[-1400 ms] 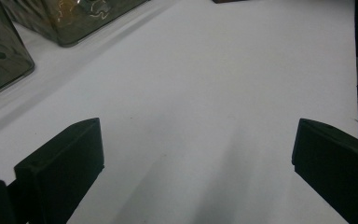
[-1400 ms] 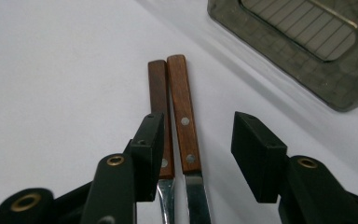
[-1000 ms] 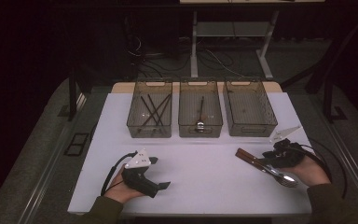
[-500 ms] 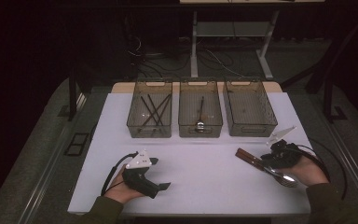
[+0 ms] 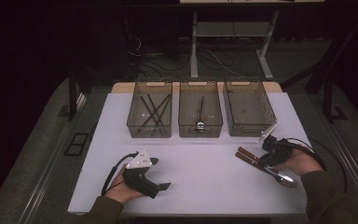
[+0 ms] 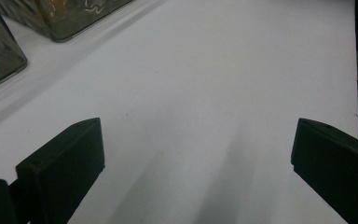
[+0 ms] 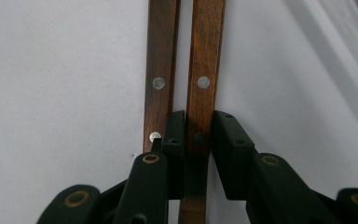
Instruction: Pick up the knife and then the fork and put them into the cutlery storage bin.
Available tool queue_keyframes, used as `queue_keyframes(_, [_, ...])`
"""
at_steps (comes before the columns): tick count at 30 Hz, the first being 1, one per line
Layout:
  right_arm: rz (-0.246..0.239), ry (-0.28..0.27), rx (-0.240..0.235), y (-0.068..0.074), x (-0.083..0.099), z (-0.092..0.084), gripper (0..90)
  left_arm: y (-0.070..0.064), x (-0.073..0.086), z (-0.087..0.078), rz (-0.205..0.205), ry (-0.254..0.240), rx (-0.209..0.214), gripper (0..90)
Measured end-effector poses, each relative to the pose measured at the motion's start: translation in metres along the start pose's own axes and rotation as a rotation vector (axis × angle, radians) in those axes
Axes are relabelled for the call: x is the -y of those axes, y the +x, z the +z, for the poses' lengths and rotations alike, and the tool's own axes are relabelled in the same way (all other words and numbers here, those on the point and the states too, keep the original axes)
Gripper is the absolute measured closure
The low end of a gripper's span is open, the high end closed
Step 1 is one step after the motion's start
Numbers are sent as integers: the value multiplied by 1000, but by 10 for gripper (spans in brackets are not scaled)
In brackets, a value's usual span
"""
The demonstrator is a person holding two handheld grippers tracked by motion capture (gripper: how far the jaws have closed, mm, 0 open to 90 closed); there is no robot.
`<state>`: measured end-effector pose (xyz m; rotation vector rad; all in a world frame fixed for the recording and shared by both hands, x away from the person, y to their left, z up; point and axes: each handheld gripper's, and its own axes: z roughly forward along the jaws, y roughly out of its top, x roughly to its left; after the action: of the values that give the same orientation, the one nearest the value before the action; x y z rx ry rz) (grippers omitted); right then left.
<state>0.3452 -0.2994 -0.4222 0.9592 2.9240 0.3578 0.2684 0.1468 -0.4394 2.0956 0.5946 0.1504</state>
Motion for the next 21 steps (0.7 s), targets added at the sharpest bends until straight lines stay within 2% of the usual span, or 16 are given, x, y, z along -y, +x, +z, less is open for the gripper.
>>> queue_keyframes(3, [3,60,4,1,-8,1,743,0,0,0,0,-2,-1,16])
queue_keyframes(6, [4,94,13,1,-13,2,757,0,0,0,0,-1,0,16])
queue_keyframes(11, [12,101,26,2,-14,2,765,0,0,0,-3,0,1,16])
queue_keyframes(16, [18,60,17,1,-9,1,765,0,0,0,-2,-3,2,16])
queue_keyframes(21, [64,-35,24,-2,1,-5,765,0,0,0,-3,-1,1,16])
